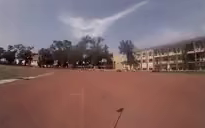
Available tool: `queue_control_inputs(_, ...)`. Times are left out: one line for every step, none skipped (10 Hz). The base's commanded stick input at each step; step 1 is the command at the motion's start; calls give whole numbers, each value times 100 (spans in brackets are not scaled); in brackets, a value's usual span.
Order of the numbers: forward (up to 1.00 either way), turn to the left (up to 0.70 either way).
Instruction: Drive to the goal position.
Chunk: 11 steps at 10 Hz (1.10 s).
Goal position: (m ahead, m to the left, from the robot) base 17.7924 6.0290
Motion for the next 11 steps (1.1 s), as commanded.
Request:
queue_control_inputs(70, 0)
queue_control_inputs(70, 0)
queue_control_inputs(70, 0)
queue_control_inputs(70, 0)
queue_control_inputs(70, 0)
queue_control_inputs(70, 0)
queue_control_inputs(70, 0)
queue_control_inputs(70, 0)
queue_control_inputs(70, 0)
queue_control_inputs(70, 0)
queue_control_inputs(70, 0)
